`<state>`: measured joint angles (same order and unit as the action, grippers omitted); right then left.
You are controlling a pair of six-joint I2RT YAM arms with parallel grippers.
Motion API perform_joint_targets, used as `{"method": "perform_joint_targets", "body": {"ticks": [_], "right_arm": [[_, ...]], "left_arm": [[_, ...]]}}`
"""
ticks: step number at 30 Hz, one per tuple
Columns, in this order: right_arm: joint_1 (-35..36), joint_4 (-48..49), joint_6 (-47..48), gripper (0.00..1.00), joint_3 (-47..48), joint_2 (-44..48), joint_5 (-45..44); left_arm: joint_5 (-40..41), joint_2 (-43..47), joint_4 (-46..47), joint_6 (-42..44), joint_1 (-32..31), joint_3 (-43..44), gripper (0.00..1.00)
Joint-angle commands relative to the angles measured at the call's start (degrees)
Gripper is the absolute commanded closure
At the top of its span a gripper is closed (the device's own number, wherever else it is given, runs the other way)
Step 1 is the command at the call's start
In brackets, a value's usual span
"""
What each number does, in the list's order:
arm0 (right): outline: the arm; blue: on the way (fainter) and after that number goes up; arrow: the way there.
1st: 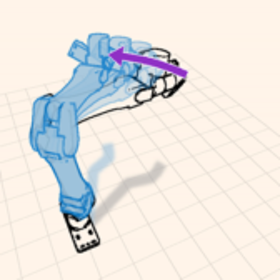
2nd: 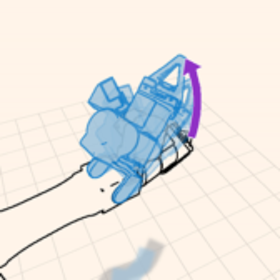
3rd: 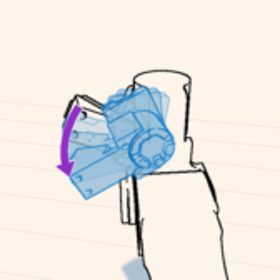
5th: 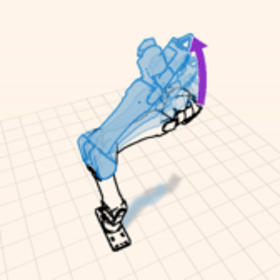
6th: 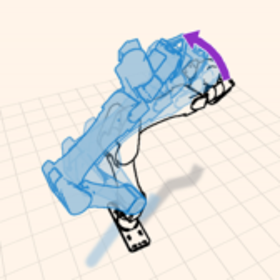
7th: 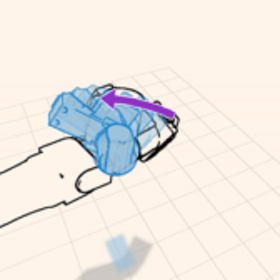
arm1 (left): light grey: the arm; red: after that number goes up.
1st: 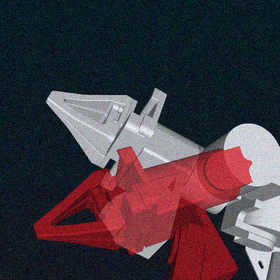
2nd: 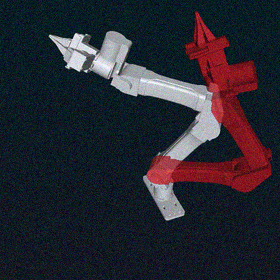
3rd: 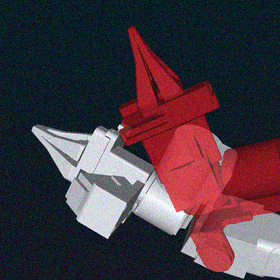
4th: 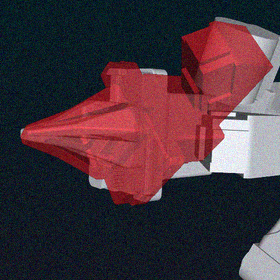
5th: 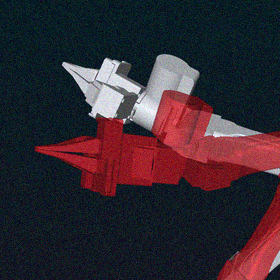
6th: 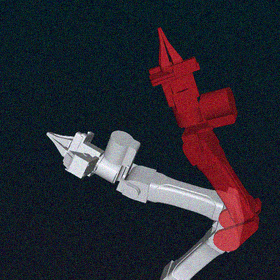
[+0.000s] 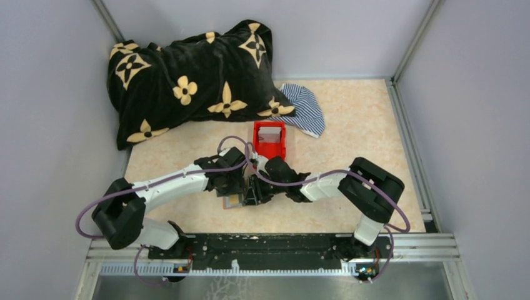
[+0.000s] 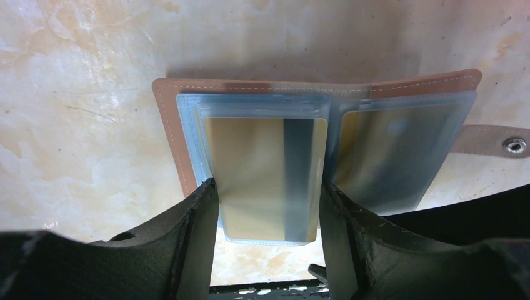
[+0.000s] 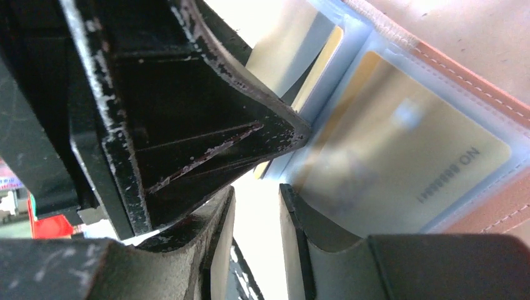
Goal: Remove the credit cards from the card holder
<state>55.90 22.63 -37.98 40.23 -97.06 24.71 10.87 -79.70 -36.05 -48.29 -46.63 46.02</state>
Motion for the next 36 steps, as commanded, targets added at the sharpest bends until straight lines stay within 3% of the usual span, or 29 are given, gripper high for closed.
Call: {"method": "perform_joint_targets", "body": {"ticks": [1, 16, 19, 22, 30, 32, 36], "right_arm": [[0.9, 4.8, -2.4, 0.68, 0.5, -0.2, -7.3], [2.9, 16.3, -9.7, 0.75, -2.4, -0.4, -12.3], [3.3, 16.4, -9.6, 0.81, -2.3, -0.2, -12.7], [3.4, 16.5, -10.0, 0.99, -1.9, -1.1, -12.6], [3.4, 16.7, -10.2, 1.00, -2.7, -1.1, -13.1], [3.4, 16.6, -10.2, 1.00, -3.1, -0.3, -13.0], [3.4, 16.4, -10.1, 1.00, -4.2, 1.2, -13.1]], "left_arm": [[-2.7, 0.7, 2.4, -1.9, -0.5, 0.2, 1.00], [-6.8, 1.1, 6.8, -4.4, -0.6, -3.4, 1.00], [-7.4, 0.6, 7.5, -4.4, -0.6, -3.6, 1.00], [-7.4, 0.2, 7.8, -4.4, -0.8, -3.6, 1.00], [-6.3, 0.1, 7.3, -4.3, -1.2, -3.6, 1.00], [-5.6, 0.2, 7.1, -4.2, -1.2, -3.6, 0.89], [-3.5, 0.4, 6.5, -4.1, -1.2, -2.9, 0.52]]}}
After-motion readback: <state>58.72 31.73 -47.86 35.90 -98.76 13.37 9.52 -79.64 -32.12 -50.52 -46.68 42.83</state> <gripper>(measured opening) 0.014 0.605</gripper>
